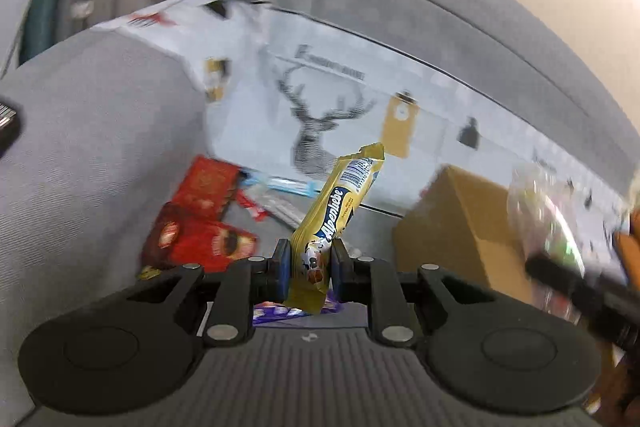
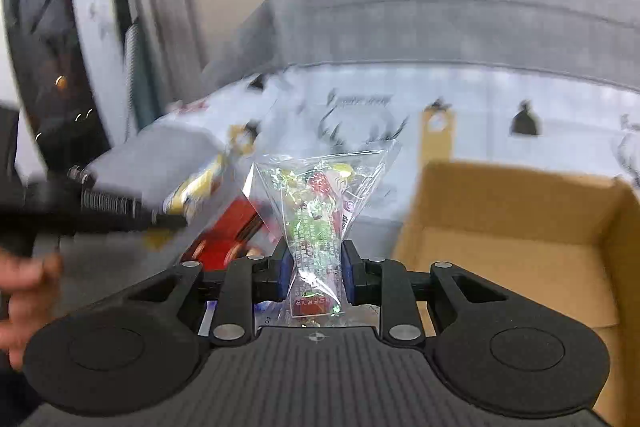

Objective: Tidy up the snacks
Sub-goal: 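Carry the yellow bar and candy bag over the cardboard box with both tools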

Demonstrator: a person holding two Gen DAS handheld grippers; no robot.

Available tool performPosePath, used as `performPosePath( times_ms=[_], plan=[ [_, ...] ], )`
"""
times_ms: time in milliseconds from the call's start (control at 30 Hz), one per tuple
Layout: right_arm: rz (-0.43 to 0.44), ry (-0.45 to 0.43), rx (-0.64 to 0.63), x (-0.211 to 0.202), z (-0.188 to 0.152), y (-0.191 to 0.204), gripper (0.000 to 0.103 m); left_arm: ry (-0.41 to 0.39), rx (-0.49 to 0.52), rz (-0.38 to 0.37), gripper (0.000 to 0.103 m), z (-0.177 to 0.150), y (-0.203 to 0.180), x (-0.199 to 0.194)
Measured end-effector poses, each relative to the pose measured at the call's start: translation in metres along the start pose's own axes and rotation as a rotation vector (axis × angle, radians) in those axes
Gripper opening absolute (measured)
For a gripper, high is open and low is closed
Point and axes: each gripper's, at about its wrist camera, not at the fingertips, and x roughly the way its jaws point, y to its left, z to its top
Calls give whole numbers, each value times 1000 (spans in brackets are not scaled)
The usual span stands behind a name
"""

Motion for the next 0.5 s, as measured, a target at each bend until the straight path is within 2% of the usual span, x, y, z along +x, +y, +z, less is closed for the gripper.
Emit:
performPosePath(
  times_ms=[200,500],
  plan=[
    [-110,-45,63,-21,-4,-32,29,-69,152,-59,22,-6,-46,5],
    [-256,-79,69,-40,-12,-69,30,-116,191,-177,22,-13,-95,19]
  ],
)
